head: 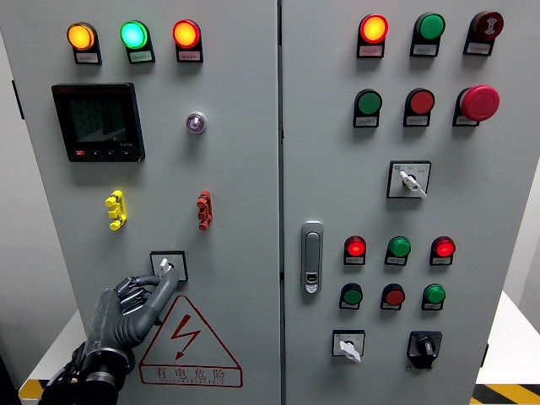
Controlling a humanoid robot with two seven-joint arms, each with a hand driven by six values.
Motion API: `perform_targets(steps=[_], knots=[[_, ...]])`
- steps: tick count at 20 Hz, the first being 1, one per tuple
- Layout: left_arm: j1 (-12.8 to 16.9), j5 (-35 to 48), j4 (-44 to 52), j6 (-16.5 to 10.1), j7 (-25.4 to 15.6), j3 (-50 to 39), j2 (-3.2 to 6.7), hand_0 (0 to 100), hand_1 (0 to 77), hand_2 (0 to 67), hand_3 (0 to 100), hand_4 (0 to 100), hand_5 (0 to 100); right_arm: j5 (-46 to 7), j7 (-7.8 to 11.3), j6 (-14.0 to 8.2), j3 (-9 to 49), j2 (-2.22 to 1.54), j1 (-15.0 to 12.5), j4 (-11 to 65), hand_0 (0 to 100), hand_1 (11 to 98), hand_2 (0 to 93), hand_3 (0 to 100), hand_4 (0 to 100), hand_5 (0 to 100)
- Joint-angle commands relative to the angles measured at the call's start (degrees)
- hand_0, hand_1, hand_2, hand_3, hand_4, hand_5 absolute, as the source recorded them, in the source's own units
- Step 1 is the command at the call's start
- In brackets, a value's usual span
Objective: Turn on light switch 1
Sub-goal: 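Close the left hand fingers around the rotary switch knob, then twist the rotary switch knob clockwise with the left hand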
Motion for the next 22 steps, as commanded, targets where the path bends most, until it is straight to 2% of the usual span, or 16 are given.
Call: perform_targets(steps=[1,22], knots=[[-0.16,0.02,0.0,0.5,0.42,0.01,0.03,0,61.0,52.4,90,100,73,0.0,-0.05,0.0,0.0,0.0,0.0,0.0,0,22.5,0.0,11,23,15],[-1.13,0.46,0.09,0.76,2.36,0.01,0.03,0,60.5,53.7,92,100,72,0.0,-0.05,0.0,0.0,0.0,0.0,0.0,0,22.5,0.0,11,23,15]])
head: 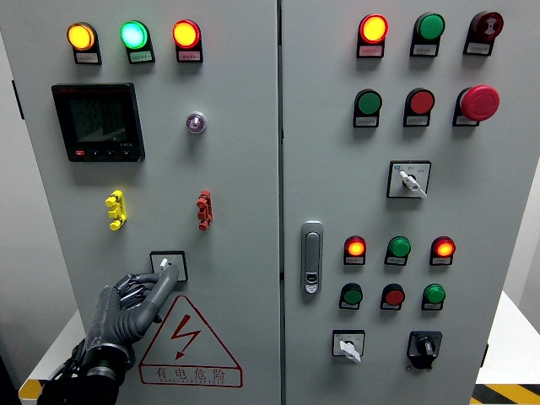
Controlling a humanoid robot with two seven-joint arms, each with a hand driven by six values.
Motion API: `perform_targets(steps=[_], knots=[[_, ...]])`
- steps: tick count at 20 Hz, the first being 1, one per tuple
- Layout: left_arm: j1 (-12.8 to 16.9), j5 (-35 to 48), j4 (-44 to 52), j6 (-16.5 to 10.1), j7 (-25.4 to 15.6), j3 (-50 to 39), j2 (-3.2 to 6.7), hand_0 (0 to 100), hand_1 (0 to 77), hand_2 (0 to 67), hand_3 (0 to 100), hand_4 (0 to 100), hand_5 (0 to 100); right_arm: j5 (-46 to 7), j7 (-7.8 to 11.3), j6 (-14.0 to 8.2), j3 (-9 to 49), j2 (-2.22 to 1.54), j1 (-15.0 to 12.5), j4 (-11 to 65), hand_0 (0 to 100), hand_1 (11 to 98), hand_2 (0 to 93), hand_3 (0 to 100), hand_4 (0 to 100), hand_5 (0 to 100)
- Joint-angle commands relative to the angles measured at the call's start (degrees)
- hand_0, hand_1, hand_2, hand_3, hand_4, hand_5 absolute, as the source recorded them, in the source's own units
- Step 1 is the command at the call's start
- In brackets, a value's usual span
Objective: Turn on light switch 1
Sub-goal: 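Twist the rotary switch knob clockwise with the left hand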
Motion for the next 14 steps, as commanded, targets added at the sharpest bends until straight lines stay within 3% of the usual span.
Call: perform_targets(steps=[1,14], knots=[[-0.01,0.11,0.0,0.0,0.43,0.0,0.02,0,60.5,53.7,92,100,72,0.0,0.01,0.0,0.0,0.0,-0.07,0.0,0,22.5,0.0,11,23,15],[-0.45,0.11,0.08,0.0,2.28,0.0,0.37,0,59.6,54.9,92,100,72,0.0,-0.07,0.0,0.0,0.0,-0.07,0.0,0,22.4,0.0,11,23,15]])
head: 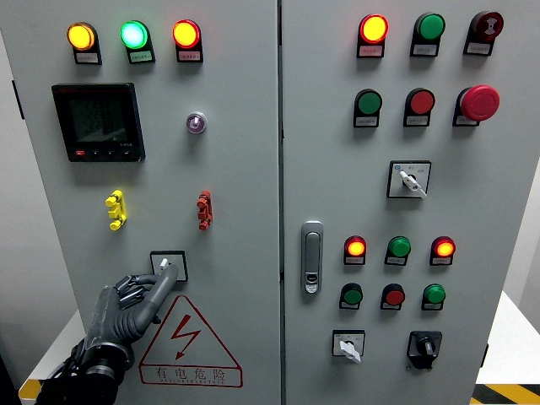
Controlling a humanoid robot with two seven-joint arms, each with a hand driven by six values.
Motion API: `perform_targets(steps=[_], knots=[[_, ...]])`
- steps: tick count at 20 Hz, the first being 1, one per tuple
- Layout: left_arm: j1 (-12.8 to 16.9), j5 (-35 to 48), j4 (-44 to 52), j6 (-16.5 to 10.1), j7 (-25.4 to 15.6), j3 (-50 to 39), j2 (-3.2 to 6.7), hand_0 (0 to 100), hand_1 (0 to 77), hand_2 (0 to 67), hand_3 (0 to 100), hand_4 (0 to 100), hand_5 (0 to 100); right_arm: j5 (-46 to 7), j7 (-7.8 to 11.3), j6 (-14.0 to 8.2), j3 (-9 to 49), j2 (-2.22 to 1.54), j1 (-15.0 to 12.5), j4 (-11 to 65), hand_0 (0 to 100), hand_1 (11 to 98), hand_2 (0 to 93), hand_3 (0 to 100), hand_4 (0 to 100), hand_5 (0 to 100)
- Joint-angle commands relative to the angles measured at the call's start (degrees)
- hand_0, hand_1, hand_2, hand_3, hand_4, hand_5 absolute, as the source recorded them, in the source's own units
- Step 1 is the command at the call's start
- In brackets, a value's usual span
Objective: Turn on light switch 1
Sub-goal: 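Twist the rotary switch knob clockwise with the left hand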
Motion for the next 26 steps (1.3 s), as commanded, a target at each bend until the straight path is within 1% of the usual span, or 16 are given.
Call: perform_targets(steps=[1,6,8,13,16,26], knots=[[-0.04,0.0,0.0,0.0,0.57,0.0,0.01,0,59.5,55.0,92,100,72,0.0,0.06,0.0,0.0,0.0,0.0,0.0,0,22.4,0.0,11,23,15],[-0.39,0.0,0.0,0.0,0.57,0.0,0.01,0,59.4,55.2,92,100,72,0.0,-0.03,0.0,0.0,0.0,0.0,0.0,0,22.4,0.0,11,23,15],[-0.39,0.0,0.08,0.0,0.57,0.0,0.28,0,59.2,55.2,93,100,72,0.0,0.06,0.0,0.0,0.0,0.09,0.0,0,22.5,0.0,11,23,15],[-0.75,0.0,0.26,0.0,0.75,0.0,0.28,0,58.6,55.2,93,100,72,0.0,-0.03,0.0,0.0,0.0,0.0,0.0,0,22.5,0.0,11,23,15],[-1.45,0.0,0.7,0.0,0.75,0.0,0.28,0,58.0,55.2,93,100,72,0.0,-0.03,0.0,0.0,0.0,0.0,0.0,0,22.5,0.0,11,23,15],[-1.45,0.0,0.88,0.0,0.75,-0.09,0.28,1,57.5,55.3,94,100,72,0.0,-0.03,0.0,0.0,0.0,0.0,0.0,0,22.5,0.0,11,23,15]])
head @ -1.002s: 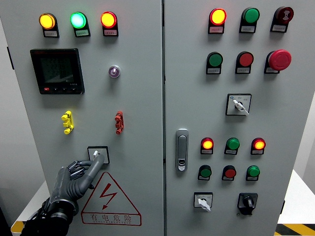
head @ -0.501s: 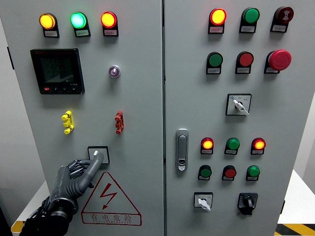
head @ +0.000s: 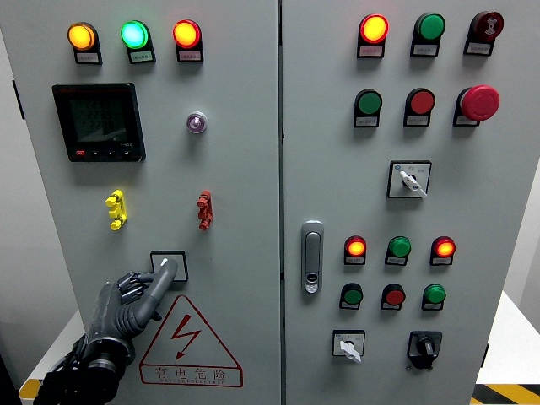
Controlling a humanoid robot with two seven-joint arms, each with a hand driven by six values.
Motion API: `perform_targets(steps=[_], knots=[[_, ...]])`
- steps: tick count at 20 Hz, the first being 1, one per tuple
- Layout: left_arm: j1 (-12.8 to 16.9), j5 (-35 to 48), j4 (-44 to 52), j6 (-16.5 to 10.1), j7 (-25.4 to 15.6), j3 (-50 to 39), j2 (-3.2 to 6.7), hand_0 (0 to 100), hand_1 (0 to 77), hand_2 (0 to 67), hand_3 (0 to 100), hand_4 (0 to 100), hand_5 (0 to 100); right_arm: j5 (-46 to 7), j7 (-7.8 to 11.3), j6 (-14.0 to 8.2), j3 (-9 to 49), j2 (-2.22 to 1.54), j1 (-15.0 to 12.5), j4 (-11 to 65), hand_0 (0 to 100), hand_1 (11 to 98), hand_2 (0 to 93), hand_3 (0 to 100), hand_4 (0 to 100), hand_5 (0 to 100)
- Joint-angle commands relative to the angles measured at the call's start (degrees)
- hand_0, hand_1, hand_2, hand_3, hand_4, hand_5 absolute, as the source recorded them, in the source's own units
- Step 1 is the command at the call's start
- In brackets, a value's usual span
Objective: Turn on light switch 1
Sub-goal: 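Twist the rotary switch knob clockwise with the left hand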
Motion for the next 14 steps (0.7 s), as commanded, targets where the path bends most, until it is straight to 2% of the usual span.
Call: perform_targets(steps=[1,10,14], knots=[[0.0,0.0,0.0,-0.01,0.0,0.01,0.0,2,57.4,55.3,94,100,72,0.0,-0.07,0.0,0.0,0.0,-0.02,0.0,0,22.5,0.0,11,23,15],[-0.09,0.0,0.09,-0.01,0.0,0.02,0.0,12,57.0,55.5,94,100,73,0.0,0.02,0.0,0.0,0.0,-0.02,0.0,0,22.6,0.0,11,23,15],[-0.09,0.0,0.09,-0.09,0.0,0.02,0.09,25,57.5,55.5,94,100,73,0.0,-0.07,0.0,0.0,0.0,-0.02,0.0,0,22.6,0.0,11,23,15]])
